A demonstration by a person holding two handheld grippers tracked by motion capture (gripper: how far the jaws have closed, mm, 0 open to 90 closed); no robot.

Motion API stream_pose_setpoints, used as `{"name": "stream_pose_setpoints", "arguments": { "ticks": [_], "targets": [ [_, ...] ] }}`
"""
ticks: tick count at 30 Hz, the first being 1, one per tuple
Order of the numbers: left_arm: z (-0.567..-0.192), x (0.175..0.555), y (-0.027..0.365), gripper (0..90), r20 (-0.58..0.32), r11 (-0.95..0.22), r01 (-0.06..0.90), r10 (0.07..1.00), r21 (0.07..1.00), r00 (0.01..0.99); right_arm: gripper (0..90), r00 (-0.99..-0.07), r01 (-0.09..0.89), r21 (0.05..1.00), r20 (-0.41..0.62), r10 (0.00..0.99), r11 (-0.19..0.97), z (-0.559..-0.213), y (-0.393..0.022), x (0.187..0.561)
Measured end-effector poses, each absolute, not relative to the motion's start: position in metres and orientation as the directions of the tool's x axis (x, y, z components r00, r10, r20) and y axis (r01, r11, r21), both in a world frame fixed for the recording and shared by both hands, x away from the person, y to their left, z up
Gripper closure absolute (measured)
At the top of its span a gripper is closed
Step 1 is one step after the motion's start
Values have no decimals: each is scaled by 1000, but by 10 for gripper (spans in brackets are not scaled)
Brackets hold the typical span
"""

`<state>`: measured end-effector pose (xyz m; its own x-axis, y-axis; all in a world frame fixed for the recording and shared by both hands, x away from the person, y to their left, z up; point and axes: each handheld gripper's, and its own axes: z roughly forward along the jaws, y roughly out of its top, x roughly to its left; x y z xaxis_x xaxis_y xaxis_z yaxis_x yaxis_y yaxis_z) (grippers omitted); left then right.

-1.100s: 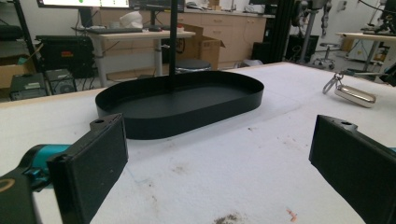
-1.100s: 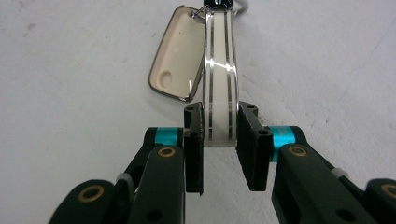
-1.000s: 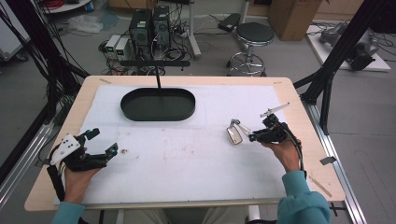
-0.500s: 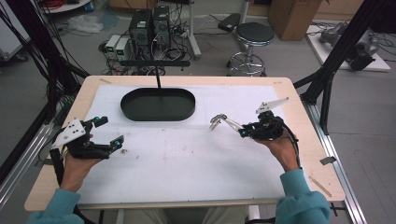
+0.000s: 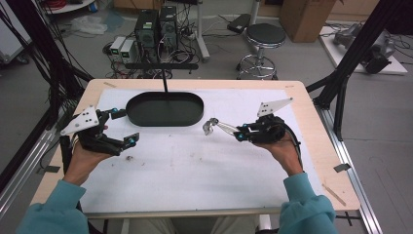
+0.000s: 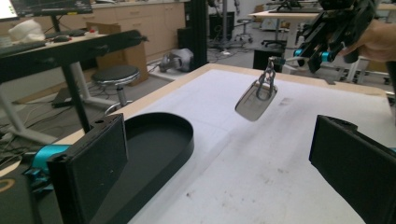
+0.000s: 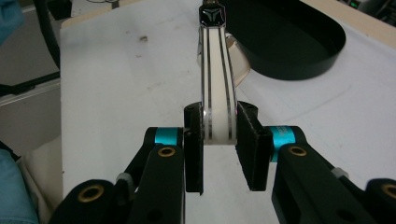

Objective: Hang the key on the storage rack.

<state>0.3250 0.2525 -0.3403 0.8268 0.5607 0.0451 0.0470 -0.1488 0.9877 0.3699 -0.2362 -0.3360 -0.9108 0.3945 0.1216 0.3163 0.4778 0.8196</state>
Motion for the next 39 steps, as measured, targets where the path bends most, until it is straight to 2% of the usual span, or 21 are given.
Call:
{"name": "stream_pose_setpoints", "arguments": {
  "ticks": [19, 39],
  "targets": [
    [-312, 339, 194, 49, 71, -246, 20, 356, 969, 932, 745, -984, 132, 850, 49, 172, 510, -326, -196, 363],
    [-313, 344, 133, 69, 69, -384, 3, 174, 923, 982, 745, -998, 42, 855, 16, 55, 517, -319, -166, 358]
  ]
}}
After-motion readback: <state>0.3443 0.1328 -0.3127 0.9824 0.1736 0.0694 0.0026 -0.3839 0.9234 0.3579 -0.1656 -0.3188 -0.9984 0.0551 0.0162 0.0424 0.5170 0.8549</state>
